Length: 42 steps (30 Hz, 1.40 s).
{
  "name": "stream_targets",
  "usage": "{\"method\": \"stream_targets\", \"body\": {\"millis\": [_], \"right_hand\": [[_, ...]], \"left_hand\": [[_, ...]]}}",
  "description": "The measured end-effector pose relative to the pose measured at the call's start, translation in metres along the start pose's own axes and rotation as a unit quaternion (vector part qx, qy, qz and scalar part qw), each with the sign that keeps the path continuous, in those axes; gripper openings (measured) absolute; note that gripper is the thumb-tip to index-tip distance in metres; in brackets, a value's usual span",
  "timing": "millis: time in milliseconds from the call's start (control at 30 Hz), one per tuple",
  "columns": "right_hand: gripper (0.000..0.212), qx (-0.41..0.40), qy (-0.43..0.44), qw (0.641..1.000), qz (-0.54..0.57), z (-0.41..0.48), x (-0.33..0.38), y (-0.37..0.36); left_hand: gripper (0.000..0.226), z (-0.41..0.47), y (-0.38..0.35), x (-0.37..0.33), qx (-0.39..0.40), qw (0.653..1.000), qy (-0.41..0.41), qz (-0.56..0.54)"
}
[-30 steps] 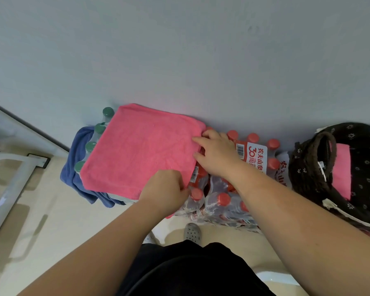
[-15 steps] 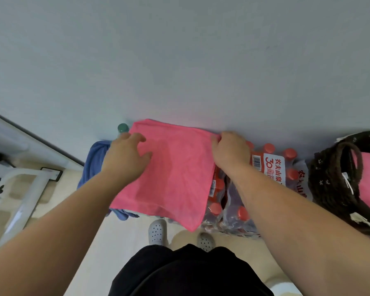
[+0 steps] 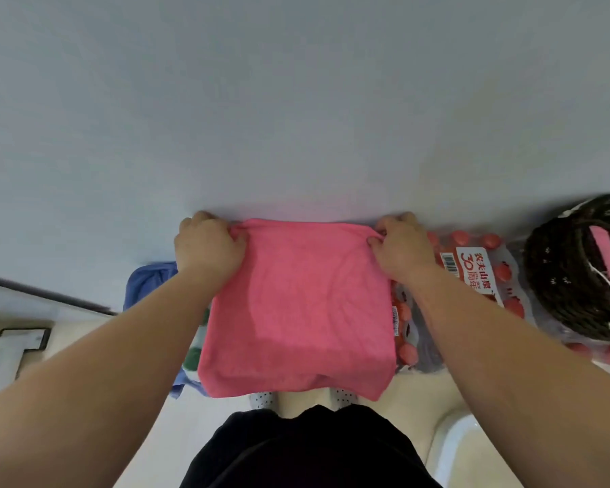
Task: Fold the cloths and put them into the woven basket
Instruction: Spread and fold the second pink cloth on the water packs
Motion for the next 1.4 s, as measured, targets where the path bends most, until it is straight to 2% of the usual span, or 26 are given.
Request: {"method": "stream_targets", "body": {"millis": [67,167,267,333,400,467,533,600,700,833,933,1000,1100,1200,1300,1400], "right_hand": [[0.021,-0.020,0.010,1.000,-0.017,-0.004,0.005,0.000],[0.016,-0.054,0.023,0.998,-0.024,-0.011,0.011,0.000],[0.021,-0.072,0.051,0.993,0.073,-0.018,0.014,0.005],[0.032,-0.075,0.082,0.986,0.125,-0.026,0.018,0.013],[0.034,-0.077,0.120,0.979,0.144,-0.032,0.020,0.021],[0.028,-0.075,0.155,0.975,0.138,-0.035,0.022,0.027],[0.026,-0.071,0.175,0.974,0.128,-0.036,0.022,0.031],[0.029,-0.058,0.176,0.975,0.122,-0.035,0.021,0.034],[0.027,-0.048,0.172,0.978,0.108,-0.031,0.018,0.038],[0.021,-0.071,0.170,0.980,0.075,-0.025,0.016,0.046],[0.020,-0.115,0.181,0.977,0.000,-0.024,0.026,0.053],[0.019,-0.158,0.189,0.968,-0.043,-0.026,0.036,0.059],[0.015,-0.192,0.183,0.960,-0.086,-0.028,0.044,0.063],[0.016,-0.213,0.194,0.954,-0.080,-0.031,0.043,0.060],[0.021,-0.241,0.211,0.947,-0.024,-0.037,0.039,0.062],[0.024,-0.212,0.229,0.950,-0.004,-0.044,0.034,0.059]], "left_hand": [[0.021,-0.001,0.000,-0.002,-0.015,0.998,-0.024,-0.052],[0.012,-0.002,0.001,0.003,-0.009,0.980,-0.032,-0.196],[0.020,-0.009,0.008,0.006,0.005,0.944,-0.036,-0.327],[0.032,-0.013,0.014,0.008,0.043,0.933,-0.068,-0.350],[0.047,-0.016,0.020,0.010,0.099,0.929,-0.125,-0.333],[0.051,-0.021,0.026,0.010,0.136,0.928,-0.183,-0.294],[0.044,-0.024,0.031,0.010,0.150,0.935,-0.205,-0.250],[0.028,-0.026,0.036,0.008,0.152,0.940,-0.198,-0.231],[0.009,-0.027,0.047,0.005,0.107,0.957,-0.185,-0.197],[0.015,-0.022,0.060,0.001,-0.004,0.976,-0.179,-0.123],[0.016,-0.022,0.068,-0.008,-0.088,0.980,-0.170,-0.057],[0.020,-0.021,0.074,-0.013,-0.141,0.978,-0.154,-0.009],[0.020,-0.024,0.080,-0.020,-0.216,0.952,-0.187,0.109],[0.011,-0.023,0.082,-0.022,-0.220,0.943,-0.200,0.147],[0.019,-0.025,0.081,-0.018,-0.214,0.958,-0.176,0.078],[0.013,-0.037,0.076,-0.014,-0.189,0.969,-0.160,0.007]]}}
Point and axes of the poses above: each hand's wrist, its own z-axis towards the middle knuckle, its own y-axis out of the back of the hand, x = y × z, the point moved 4 cm from there along z, towards the middle knuckle, and after that the axes turned 14 degrees about x, right-handed, at the moved point
